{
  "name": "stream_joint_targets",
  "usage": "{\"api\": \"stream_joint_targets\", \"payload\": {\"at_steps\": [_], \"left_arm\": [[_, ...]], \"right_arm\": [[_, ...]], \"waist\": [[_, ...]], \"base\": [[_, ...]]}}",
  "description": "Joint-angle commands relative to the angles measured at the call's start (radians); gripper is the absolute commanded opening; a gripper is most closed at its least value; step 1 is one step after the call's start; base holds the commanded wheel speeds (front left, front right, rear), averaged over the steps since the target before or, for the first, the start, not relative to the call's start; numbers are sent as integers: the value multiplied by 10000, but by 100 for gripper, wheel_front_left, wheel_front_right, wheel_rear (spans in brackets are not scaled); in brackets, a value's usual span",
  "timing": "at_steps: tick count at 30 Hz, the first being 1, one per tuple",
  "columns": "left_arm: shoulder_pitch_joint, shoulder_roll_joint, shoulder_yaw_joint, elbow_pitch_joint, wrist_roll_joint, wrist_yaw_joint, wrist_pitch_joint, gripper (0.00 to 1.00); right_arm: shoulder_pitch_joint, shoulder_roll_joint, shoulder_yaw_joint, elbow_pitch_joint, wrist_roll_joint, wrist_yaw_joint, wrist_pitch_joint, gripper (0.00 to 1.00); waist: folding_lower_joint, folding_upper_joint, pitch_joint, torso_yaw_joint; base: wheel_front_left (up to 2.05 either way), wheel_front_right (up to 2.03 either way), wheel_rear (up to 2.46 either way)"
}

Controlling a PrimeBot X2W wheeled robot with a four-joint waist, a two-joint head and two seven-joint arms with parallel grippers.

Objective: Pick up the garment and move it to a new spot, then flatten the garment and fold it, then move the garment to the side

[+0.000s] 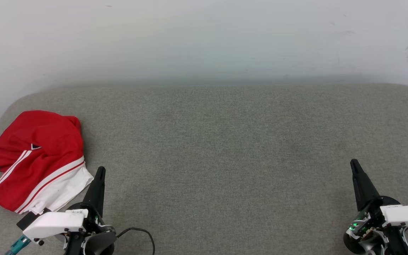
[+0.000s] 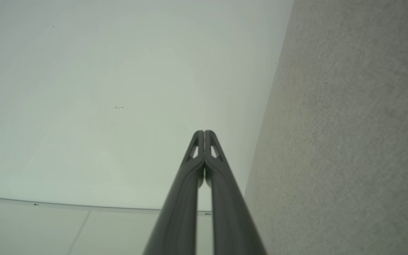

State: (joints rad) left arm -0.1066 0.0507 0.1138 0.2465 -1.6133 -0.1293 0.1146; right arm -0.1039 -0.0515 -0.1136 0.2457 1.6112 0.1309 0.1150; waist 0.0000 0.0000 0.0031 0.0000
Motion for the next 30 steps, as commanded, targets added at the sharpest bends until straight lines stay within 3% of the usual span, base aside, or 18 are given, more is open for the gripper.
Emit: {"api": "stream_joint_targets", "payload": {"at_steps": [1, 30], "left_arm": [[-59, -11, 18, -20, 6, -50, 16, 0], [-59, -11, 21, -20, 7, -50, 14, 0]], "right_arm": [[-120, 28, 4, 6, 34, -3, 7, 0], [-121, 28, 6, 6, 34, -3, 7, 0]], "waist": [[0, 0, 0, 0], [0, 0, 0, 0]], "base": [[0, 0, 0], [0, 0, 0]]}}
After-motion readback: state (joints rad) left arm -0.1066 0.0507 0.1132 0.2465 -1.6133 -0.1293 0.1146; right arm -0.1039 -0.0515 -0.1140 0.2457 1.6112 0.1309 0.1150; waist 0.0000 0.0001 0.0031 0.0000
